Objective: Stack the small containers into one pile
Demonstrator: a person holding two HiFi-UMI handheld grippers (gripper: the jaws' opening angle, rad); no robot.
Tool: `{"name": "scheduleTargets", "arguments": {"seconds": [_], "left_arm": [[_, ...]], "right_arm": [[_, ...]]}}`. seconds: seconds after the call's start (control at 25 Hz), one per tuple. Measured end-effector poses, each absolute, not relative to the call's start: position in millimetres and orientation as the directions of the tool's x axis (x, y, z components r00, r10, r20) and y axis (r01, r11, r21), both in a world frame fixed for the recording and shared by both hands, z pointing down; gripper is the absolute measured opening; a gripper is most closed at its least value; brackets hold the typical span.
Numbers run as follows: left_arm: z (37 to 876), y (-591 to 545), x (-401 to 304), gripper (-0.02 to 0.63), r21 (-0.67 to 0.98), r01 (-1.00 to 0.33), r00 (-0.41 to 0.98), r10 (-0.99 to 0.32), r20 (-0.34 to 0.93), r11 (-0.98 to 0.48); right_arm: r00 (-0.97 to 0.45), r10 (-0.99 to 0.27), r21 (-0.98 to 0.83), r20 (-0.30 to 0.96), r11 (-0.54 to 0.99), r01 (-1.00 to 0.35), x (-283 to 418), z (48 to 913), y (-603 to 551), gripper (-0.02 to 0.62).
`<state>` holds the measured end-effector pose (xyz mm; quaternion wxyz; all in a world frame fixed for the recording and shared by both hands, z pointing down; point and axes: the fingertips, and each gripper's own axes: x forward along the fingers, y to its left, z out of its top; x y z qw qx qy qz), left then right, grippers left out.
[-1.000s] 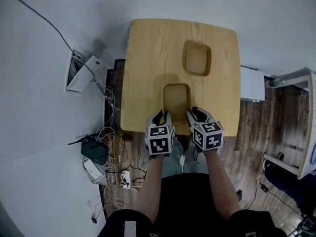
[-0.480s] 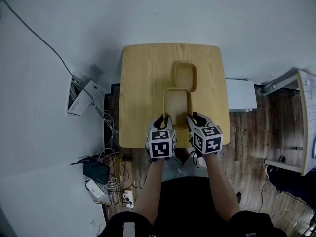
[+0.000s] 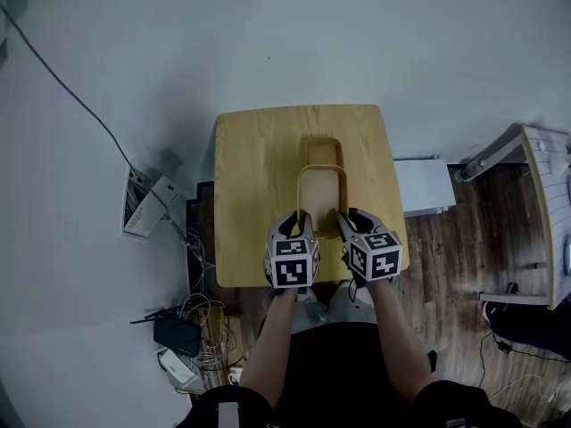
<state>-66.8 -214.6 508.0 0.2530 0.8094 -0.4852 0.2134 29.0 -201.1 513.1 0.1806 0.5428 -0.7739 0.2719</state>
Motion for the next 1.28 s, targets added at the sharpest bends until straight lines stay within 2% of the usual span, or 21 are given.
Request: {"name": "scheduleTargets", "arguments": {"seconds": [0.48, 1.28], "left_arm": [[517.4, -231.0, -51.5, 0.064, 0.219, -0.885, 0.453, -0.65, 0.611, -0.41], [547.2, -332.8, -22.9, 0.064, 0.219, -0.894, 0.427, -0.6, 0.676, -0.39]], "right_arm": [[-0.341, -0.724, -0.239, 0.6, 0.245, -0.94, 43.5, 524.0, -215.2, 0.083], [-0.364, -0.677, -0.297, 0.64, 0.219, -0.929, 71.9, 554.4, -316.3, 0.083]]}}
